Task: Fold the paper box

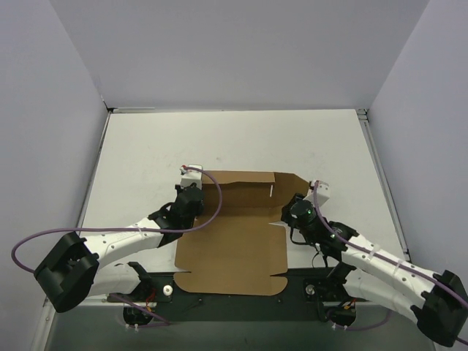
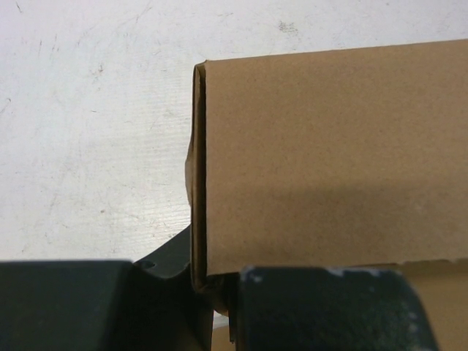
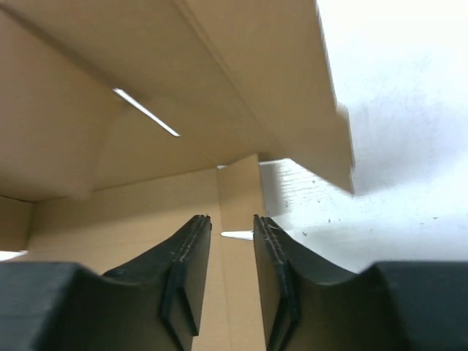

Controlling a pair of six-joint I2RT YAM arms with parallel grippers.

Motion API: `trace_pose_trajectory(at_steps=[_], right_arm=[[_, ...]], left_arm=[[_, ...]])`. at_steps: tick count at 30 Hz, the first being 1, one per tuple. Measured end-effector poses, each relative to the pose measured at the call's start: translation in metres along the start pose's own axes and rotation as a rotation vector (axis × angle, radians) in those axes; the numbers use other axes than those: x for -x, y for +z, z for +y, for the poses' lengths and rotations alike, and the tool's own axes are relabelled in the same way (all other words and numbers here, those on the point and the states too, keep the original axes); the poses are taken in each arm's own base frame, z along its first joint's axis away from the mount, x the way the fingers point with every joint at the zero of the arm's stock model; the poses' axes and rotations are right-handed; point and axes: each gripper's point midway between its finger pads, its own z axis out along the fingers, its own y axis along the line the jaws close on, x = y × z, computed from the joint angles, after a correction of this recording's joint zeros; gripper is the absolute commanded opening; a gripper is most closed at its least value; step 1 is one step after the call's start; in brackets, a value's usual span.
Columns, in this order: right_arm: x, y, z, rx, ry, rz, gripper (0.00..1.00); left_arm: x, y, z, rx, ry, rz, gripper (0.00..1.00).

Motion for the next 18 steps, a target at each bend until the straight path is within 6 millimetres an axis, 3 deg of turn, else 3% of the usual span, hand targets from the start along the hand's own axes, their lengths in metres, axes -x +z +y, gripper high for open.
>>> trace_pose_trajectory(at_steps=[4, 10, 14, 18], right_arm=[[0.013, -0.011, 0.003, 0.022, -0.014, -0.035, 0.28], [-0.001, 0.004, 0.020, 0.035, -0.107, 0.107, 0.19], [-0.007, 0.020, 0.007, 0.014, -0.093, 0.188, 0.18], [0.002, 0.028, -0.005, 0.004, -0.065, 0.198, 0.18]], left_arm=[[0.000, 0.000, 0.000, -0.001, -0.002, 0.001, 0.00], [0.000, 0.001, 0.000, -0.004, -0.003, 0.001, 0.00], [0.000, 0.000, 0.000, -0.004, -0.003, 0.001, 0.00], [0.000, 0.000, 0.000, -0.005, -0.005, 0.001, 0.00]])
